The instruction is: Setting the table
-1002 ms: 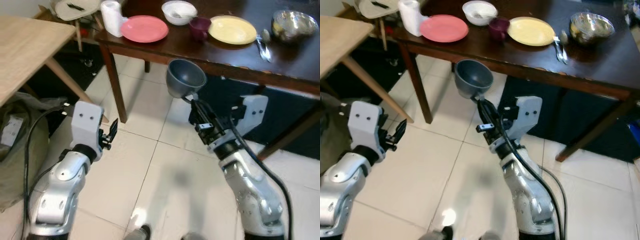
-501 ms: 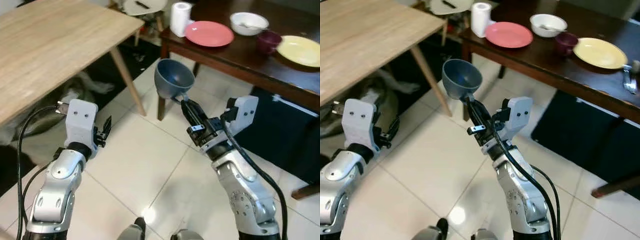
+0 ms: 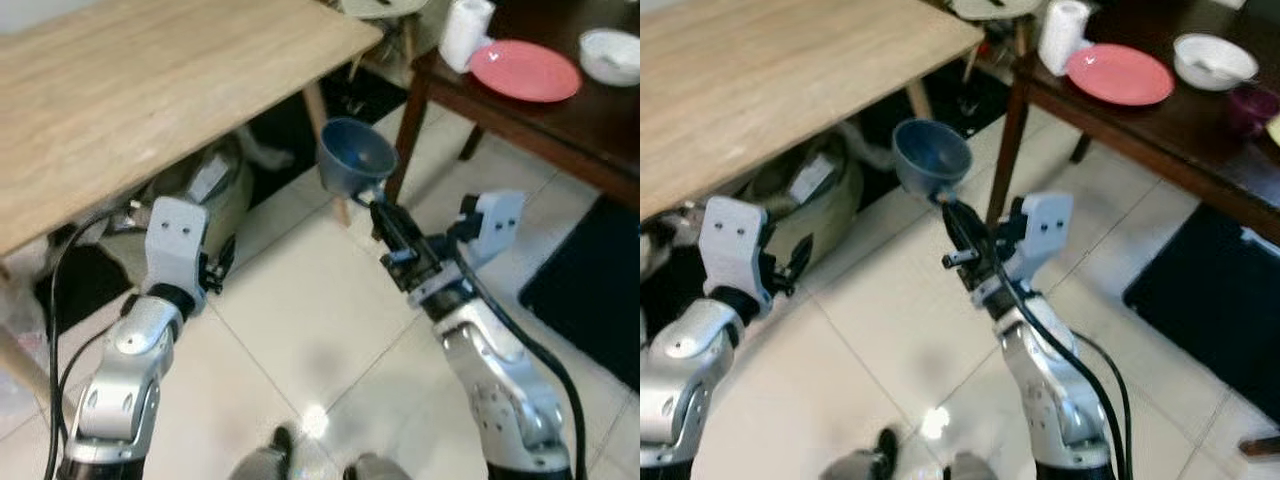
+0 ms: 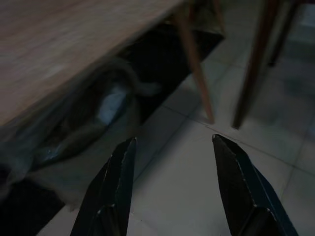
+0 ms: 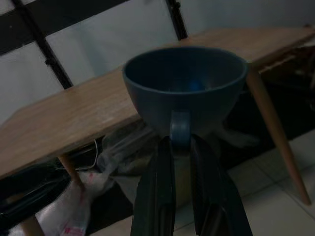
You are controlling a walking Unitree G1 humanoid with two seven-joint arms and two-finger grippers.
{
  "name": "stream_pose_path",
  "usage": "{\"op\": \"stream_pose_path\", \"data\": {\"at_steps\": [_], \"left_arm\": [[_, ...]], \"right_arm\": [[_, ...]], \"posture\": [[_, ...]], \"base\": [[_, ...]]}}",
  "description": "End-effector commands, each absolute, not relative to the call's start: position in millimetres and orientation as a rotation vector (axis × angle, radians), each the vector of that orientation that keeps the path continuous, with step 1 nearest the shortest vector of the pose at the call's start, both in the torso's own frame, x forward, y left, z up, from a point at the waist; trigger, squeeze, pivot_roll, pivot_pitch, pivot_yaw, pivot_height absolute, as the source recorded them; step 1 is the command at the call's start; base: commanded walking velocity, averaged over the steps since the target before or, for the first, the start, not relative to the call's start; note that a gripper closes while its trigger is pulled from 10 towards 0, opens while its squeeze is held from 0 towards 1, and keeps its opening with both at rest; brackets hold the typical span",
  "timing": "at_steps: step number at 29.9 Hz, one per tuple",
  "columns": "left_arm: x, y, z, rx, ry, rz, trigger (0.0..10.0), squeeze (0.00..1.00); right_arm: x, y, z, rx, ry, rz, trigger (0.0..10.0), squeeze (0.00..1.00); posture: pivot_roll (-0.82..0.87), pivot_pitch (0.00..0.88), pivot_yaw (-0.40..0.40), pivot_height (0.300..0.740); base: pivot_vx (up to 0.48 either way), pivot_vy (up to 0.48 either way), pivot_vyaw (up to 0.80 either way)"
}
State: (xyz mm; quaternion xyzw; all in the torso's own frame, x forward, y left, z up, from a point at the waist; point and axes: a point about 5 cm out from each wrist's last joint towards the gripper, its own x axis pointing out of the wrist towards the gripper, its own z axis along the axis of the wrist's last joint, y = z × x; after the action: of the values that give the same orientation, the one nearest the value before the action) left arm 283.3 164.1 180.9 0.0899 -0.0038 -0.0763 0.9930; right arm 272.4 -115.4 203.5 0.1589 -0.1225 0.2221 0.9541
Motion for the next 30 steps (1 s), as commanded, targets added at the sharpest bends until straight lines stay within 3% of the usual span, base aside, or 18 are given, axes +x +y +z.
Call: {"op": "stream_pose_path", "data": {"at_steps": [1, 30], "left_arm": [[281.5, 171.1, 172.6, 0.195, 0.038, -0.125, 10.0, 0.12], [286.2, 179.8, 173.2, 0.234, 0.056, -0.045, 10.0, 0.12]], "right_arm": [[269.6, -110.3, 204.5, 0.343, -0.253, 0.478, 10.0, 0.00], [270.3, -110.8, 205.5, 0.351, -0.259, 0.479, 10.0, 0.00]], "posture": [[-0.11, 0.104, 0.047, 0.740], [-0.10, 0.098, 0.046, 0.740]], "base": [[0.000, 0.000, 0.76], [0.000, 0.000, 0.76]]}}
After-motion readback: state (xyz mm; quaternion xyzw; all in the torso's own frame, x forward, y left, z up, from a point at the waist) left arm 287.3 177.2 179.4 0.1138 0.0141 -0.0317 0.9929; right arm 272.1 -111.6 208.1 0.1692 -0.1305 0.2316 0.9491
